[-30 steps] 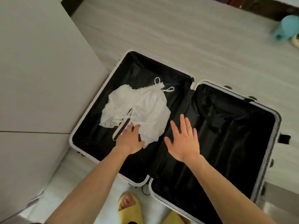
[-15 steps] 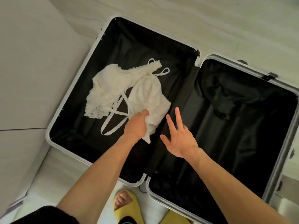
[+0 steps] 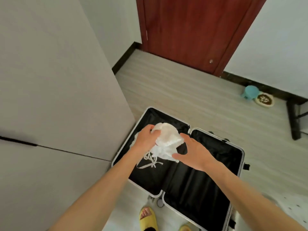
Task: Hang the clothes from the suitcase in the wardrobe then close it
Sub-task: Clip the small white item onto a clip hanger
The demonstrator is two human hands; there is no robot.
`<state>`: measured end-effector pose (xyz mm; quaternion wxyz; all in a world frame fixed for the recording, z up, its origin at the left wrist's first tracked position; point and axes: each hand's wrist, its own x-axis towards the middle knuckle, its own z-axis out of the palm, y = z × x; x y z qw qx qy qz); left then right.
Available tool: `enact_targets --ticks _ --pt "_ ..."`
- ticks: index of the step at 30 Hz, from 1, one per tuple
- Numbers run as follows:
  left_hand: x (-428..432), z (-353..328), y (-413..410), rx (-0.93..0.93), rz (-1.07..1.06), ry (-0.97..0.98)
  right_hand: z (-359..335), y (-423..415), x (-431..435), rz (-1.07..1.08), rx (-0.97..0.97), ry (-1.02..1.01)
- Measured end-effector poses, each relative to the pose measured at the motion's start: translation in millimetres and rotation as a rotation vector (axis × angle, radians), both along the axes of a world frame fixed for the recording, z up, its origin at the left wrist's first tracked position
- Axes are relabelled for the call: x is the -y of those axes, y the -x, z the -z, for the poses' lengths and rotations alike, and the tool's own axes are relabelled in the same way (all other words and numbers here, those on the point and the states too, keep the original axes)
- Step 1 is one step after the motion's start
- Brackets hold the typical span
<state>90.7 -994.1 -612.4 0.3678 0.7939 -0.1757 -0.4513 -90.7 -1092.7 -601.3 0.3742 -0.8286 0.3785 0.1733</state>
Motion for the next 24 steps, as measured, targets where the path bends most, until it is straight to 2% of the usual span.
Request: enact_targets --ticks 6,10,11,15,17,20,22,24 --pt "-52.5 -186.5 41.2 -0.014 -0.069 0.168 -160.3 12.5 -39.1 -0.061 0.255 0.202" --pt "-109.4 -273.7 86.2 -0.004 -0.043 0.247 -213.3 30.0 -75.9 -0.177 0.376 0.352" --pt "-122.6 -288.3 95.0 -0.025 -0.036 0.261 -222.6 35.1 -84.6 -0.106 0.459 0.317" --pt "-199.0 -340.0 136.4 -0.04 -0.101 0.327 -278.6 62.1 -131.7 0.207 0.696 -0.027" --pt "-241.4 -346.3 156.7 0.042 -0.212 0.286 -301.8 76.7 -157.6 0.33 0.8 -0.342" --pt "-306.1 -336.2 185.9 0.132 -0.281 0.179 -325.3 97.4 -197.8 0.554 0.808 -0.776" --pt "-353.9 -319.9 206.6 0.131 -0.261 0.112 -336.1 114.1 -234.5 0.57 0.79 -0.962" --pt "-389.0 -306.9 225.0 0.14 -0.186 0.019 -337.8 129.6 -262.3 0.458 0.802 -1.036"
